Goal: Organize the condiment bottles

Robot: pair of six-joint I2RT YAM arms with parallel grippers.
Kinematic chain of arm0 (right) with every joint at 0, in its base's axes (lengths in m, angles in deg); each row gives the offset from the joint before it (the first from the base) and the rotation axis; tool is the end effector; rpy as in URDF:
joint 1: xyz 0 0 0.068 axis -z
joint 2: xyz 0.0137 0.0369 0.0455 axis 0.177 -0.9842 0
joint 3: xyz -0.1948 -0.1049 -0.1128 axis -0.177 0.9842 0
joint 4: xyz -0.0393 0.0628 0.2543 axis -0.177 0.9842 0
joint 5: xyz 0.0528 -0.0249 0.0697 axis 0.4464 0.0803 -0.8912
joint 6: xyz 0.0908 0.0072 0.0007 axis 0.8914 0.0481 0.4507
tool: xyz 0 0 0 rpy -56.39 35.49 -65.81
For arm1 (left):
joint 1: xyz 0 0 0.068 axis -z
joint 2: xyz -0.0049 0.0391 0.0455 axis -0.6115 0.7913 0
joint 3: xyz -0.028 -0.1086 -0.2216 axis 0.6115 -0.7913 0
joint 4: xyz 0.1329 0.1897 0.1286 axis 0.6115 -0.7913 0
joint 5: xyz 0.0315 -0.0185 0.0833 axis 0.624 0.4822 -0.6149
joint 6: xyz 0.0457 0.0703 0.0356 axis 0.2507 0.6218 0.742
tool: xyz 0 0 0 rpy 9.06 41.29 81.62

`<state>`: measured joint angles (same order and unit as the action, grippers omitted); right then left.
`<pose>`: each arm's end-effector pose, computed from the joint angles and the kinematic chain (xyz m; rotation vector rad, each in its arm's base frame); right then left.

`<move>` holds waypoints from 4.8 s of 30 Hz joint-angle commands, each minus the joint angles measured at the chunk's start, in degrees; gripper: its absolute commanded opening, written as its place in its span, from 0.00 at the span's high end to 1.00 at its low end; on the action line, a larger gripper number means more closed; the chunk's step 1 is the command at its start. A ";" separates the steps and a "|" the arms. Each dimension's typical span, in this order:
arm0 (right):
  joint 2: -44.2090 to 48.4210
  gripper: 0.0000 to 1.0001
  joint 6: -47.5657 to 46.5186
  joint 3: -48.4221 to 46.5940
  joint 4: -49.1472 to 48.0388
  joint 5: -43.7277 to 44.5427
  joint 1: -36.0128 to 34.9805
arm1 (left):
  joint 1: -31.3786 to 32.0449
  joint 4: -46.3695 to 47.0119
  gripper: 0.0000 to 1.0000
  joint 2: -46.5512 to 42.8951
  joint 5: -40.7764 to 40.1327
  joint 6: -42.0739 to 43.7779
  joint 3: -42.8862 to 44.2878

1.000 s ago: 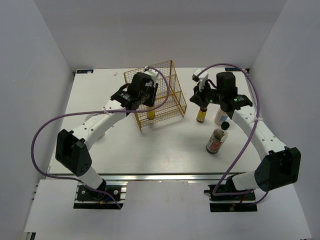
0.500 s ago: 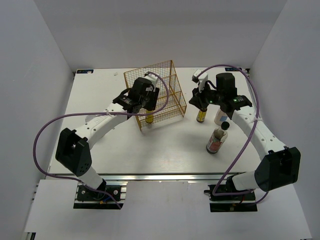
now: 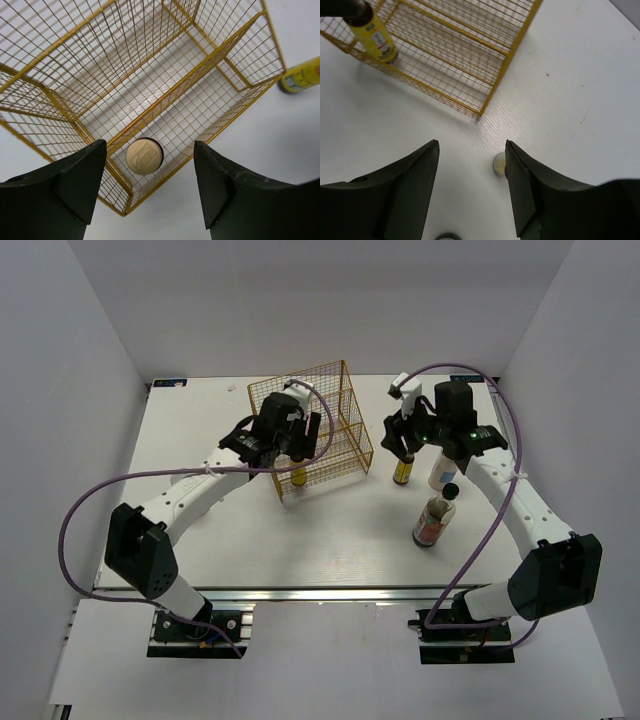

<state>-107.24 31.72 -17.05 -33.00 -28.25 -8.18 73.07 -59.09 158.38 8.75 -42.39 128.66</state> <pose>0.3305 0.1419 0.2992 -0.9109 1.8675 0.3732 0.3353 -0.2187 0.2619 0.4036 2.1698 -0.2175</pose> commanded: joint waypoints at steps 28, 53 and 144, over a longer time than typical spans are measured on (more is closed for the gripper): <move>-13.85 0.47 -2.27 -7.62 11.80 6.00 7.12 | 0.04 -2.82 0.09 -21.07 -3.37 -9.44 -0.92; -6.74 1.00 -11.49 -17.18 19.09 0.47 7.12 | 0.04 -2.38 0.08 -22.21 -7.06 -9.44 -2.86; -14.65 0.71 -12.56 -37.06 38.94 -12.98 6.23 | 0.04 -9.41 0.34 -35.21 -13.21 -20.34 -16.04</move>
<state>-122.39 20.37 -54.52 -2.91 -38.07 -5.03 73.07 -68.22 124.68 -4.19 -61.65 113.34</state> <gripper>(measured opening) 0.314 0.665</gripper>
